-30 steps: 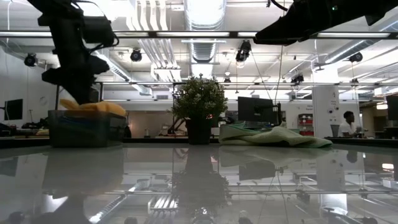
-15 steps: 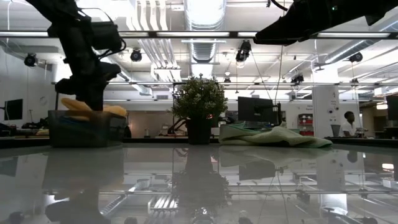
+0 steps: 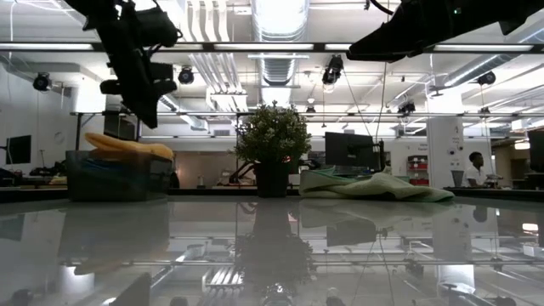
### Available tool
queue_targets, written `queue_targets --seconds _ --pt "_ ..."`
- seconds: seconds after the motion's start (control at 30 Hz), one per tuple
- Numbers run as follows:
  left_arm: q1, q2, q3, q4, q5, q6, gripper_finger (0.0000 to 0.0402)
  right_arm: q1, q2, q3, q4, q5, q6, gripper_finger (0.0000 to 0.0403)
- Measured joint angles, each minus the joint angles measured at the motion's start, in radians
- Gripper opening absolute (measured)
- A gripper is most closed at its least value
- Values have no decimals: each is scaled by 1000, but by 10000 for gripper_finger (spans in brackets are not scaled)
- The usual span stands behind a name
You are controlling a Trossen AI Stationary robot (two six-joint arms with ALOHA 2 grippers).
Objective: Fold microfiber towels
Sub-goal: Put the orange microfiber cloth into the black bin
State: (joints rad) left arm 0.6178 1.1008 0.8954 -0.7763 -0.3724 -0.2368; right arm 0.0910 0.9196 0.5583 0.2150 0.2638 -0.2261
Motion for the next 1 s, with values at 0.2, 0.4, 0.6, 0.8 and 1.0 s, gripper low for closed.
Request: queue_targets --seconds 0.2,0.4,0.6,0.8,1.0 --pt "58 69 -53 15 -102 4 11 0 0 0 -1 0 0 274" --pt "84 168 -89 16 -144 -56 11 0 0 0 0 0 -1 274" --pt "82 212 -75 -12 -182 -72 11 0 0 0 -1 0 0 274" --pt "74 124 -19 -111 -123 -70 11 0 0 0 0 2 26 274" --pt "32 -52 -37 -178 135 -36 11 0 14 0 7 37 104 265"
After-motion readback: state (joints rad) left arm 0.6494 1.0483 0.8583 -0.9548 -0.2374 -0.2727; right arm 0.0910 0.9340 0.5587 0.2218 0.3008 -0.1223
